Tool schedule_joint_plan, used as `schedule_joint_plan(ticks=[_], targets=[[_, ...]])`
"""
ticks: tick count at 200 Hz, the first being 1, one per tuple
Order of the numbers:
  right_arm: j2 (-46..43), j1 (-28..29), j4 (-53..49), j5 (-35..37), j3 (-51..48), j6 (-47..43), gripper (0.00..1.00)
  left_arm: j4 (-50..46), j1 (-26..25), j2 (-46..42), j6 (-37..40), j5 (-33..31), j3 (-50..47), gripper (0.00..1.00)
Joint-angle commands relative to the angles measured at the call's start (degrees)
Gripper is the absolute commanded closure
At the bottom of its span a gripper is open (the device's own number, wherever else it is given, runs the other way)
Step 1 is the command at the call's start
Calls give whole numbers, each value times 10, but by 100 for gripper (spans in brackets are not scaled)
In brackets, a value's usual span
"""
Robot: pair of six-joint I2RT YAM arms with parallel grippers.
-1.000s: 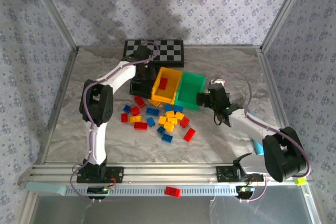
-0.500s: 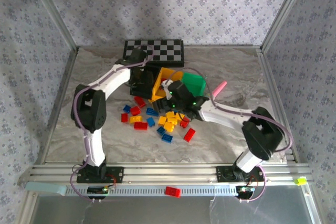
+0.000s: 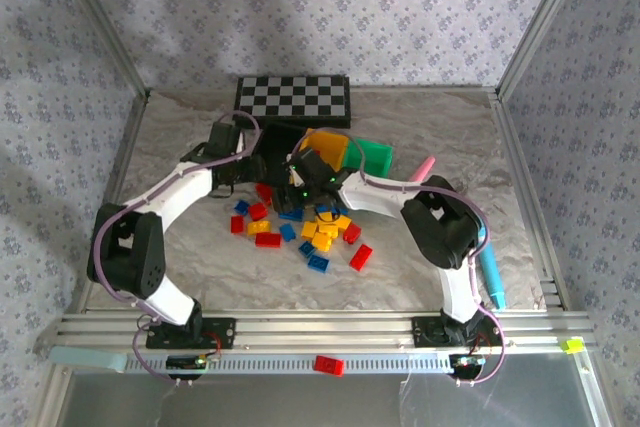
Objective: Sort the legos into containers by color
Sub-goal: Move the container to the top-center of the table, then pick up the lego from the center of the table.
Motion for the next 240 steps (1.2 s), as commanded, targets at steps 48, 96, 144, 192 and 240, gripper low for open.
schedule_joint_plan(ticks=[48, 96, 144, 192, 240], targets=[[43, -11, -113, 80, 82, -16, 25, 144, 10, -80, -6, 13, -116, 29], [102, 23, -186, 163, 179, -47, 24, 172, 20, -114, -11, 5, -154, 28], [133, 31, -223, 203, 219, -49, 28, 179, 21, -119, -21, 16, -170, 27], [145, 30, -228, 205, 219, -39, 33, 187, 22, -102, -27, 23, -174, 27], [156, 33, -225, 195, 224, -34, 44, 182, 21, -87, -27, 19, -168, 27]])
